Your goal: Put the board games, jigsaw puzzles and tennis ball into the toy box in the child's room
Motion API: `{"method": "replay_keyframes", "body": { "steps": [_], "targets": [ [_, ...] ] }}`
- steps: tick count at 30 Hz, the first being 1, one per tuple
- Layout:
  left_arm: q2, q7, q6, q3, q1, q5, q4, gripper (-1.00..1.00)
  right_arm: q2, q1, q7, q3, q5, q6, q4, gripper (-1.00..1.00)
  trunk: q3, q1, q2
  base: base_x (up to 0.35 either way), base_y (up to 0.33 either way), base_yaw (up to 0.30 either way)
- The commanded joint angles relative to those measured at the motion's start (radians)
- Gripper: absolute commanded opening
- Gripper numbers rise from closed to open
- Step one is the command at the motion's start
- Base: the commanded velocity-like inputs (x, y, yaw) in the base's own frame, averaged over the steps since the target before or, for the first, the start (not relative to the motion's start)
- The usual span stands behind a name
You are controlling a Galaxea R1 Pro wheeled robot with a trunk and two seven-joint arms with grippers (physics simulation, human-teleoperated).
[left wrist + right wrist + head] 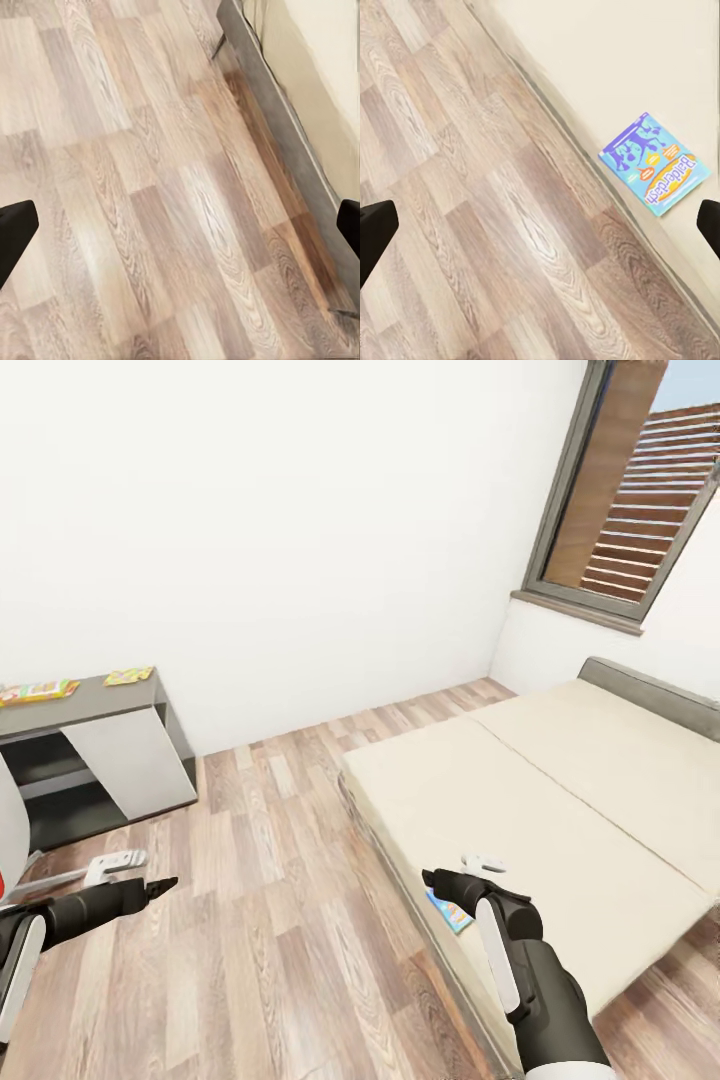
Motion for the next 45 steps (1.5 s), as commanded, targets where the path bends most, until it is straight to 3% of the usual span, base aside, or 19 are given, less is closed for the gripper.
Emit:
{"method": "replay_keyframes", "body": {
  "steps": [1,17,45],
  "targets": [
    [0.000,-0.002,0.007,0.001,-0.001,0.003,0.000,1.00,0.001,-0.001,-0.008,-0.001,-0.011,0.002,-0.001,1.00,-0.001,0.001,-0.002,0.005,0.272,-0.275],
    [0.000,-0.003,0.007,0.001,-0.001,0.003,0.000,1.00,0.001,-0.001,-0.008,-0.002,-0.012,-0.006,-0.001,1.00,0.009,0.001,-0.002,0.059,0.190,-0.275],
    [0.000,-0.003,0.007,0.001,-0.001,0.003,0.000,1.00,0.001,-0.001,-0.008,-0.009,-0.015,-0.008,0.000,1.00,0.032,0.001,-0.002,0.056,0.009,-0.274]
  ]
}}
